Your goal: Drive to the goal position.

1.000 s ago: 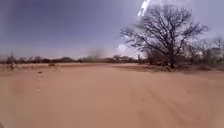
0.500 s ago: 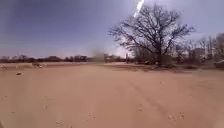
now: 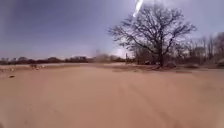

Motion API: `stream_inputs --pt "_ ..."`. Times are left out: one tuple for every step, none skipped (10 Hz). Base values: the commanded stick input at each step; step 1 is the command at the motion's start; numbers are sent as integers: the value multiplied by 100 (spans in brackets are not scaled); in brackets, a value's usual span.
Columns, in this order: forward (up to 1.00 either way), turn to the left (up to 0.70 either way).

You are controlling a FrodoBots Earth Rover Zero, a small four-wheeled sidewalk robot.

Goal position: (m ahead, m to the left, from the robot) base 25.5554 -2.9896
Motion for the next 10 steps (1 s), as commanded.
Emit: stream_inputs --pt "100 0" --pt "100 0" --pt "100 0" --pt "100 0" --pt "100 0" --pt "100 0" --pt "100 -27" --pt "100 -27" --pt "100 -27" --pt "100 -27"
